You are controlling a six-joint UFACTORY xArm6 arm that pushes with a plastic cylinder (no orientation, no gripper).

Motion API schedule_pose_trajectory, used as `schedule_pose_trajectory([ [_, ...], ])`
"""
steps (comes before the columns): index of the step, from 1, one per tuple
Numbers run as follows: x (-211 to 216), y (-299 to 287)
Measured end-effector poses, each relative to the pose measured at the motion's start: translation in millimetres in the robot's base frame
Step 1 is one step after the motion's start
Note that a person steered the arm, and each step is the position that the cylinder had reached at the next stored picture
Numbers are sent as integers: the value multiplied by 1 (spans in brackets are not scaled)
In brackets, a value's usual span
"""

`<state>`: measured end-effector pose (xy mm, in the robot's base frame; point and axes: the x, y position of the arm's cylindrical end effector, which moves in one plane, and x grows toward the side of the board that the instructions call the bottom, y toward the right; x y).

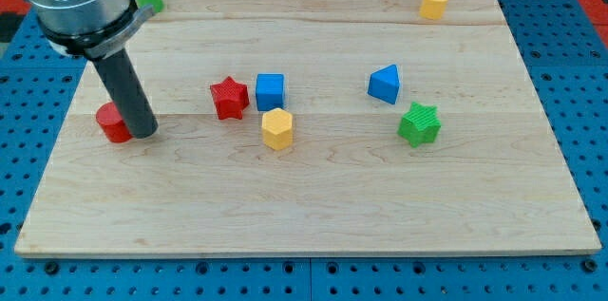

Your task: Move the red circle towards the center left of the board

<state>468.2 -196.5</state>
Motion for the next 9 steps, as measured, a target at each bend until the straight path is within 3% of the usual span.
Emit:
schedule_pose_trajectory([
  [2,43,-14],
  [6,-25,-34],
  [8,-40,-34],
  [9,-25,-31],
])
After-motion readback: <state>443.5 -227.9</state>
